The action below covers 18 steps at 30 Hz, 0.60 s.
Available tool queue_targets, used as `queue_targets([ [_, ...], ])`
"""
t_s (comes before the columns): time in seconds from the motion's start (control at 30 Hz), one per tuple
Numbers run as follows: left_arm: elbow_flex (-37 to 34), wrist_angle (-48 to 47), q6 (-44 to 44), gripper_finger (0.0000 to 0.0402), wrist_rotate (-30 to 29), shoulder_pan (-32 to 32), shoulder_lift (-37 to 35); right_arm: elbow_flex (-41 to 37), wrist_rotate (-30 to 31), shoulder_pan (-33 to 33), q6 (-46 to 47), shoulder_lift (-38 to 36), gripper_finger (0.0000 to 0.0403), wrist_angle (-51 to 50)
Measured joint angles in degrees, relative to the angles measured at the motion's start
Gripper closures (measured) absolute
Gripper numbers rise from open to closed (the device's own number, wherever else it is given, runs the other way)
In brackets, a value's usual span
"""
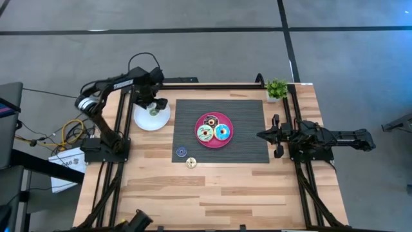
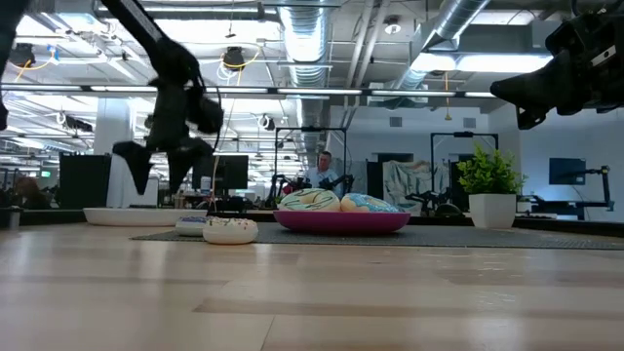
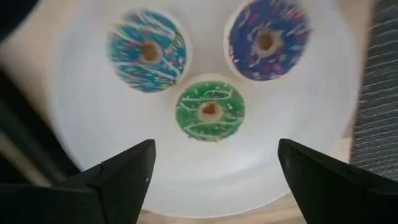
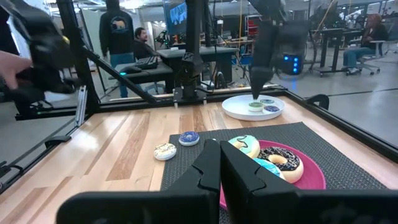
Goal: Pick & Place donuts
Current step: Put the small violet donut on the white plate
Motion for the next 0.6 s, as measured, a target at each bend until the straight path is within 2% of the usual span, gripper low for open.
queue_targets([
  [0.17, 0.0, 0.8, -5.8, 0.0067, -8.5, -6.6, -10.8, 0.0, 0.0, 0.0, 0.0, 0.0, 0.0403, 0.0],
  [0.27, 0.0, 3.0, -11.9, 0.0067, -16.2, -13.0, -17.0, 0.0, 0.0, 0.0, 0.0, 0.0, 0.0403, 0.0],
  [0.43, -1.7, 7.7, -21.6, 0.0067, -27.8, -27.2, -25.9, 0.0, 0.0, 0.0, 0.0, 0.0, 0.0403, 0.0],
  [0.6, -4.4, 8.6, -32.9, 0.0067, -39.9, -43.9, -30.6, 0.0, 0.0, 0.0, 0.0, 0.0, 0.0403, 0.0],
])
